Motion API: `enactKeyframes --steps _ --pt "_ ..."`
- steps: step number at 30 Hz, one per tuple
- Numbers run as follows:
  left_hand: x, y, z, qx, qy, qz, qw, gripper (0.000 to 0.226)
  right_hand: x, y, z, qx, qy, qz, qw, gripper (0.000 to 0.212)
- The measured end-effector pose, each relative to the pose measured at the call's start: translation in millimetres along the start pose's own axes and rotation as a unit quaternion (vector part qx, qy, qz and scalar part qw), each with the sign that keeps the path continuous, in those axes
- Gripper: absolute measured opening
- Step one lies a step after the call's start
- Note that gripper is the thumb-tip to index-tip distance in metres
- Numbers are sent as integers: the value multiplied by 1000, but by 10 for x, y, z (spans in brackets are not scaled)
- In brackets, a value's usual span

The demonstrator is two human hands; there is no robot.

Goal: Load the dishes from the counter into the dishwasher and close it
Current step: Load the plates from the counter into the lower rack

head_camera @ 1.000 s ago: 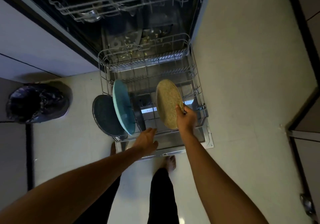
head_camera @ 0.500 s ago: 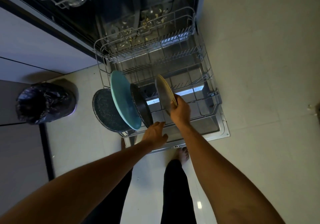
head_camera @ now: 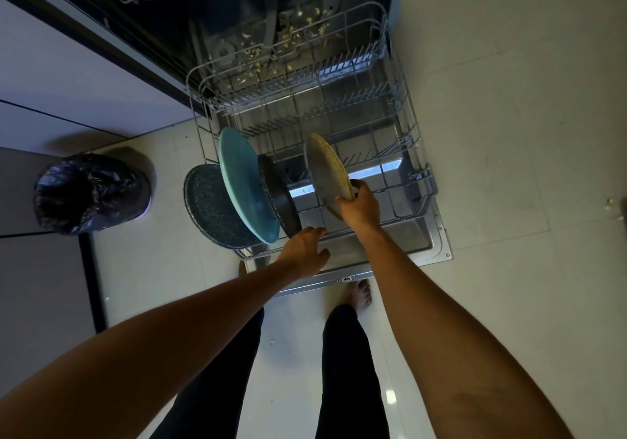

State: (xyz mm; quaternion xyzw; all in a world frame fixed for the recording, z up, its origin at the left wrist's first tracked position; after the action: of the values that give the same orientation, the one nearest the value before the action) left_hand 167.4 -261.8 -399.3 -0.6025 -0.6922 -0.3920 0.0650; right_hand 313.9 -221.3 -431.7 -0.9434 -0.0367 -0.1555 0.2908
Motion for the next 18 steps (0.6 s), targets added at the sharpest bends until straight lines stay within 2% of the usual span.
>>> enactKeyframes --steps 7,13,18 --pt "226 -58 -169 -10 67 -73 995 31 254 60 -314 12 27 -47 998 20" --pt "507 -171 -531 -29 100 -107 989 22 263 99 -822 -1 54 -62 997 19" --pt "852 -425 -909 -65 126 -112 984 21 -81 -38 -1249 -20 51 -64 996 21"
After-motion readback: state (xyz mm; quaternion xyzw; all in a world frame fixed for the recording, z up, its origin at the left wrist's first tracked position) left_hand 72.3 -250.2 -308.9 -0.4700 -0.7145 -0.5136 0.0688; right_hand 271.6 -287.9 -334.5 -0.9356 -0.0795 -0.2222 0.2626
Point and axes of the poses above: each hand's wrist, its own z-axis towards the middle knuckle, its own x-axis out of the back of the hand, y = z × x, the point moved 4 cm from there along z, towards the middle knuckle, and after that the axes turned 9 degrees about -x, right-handed, at the moved point
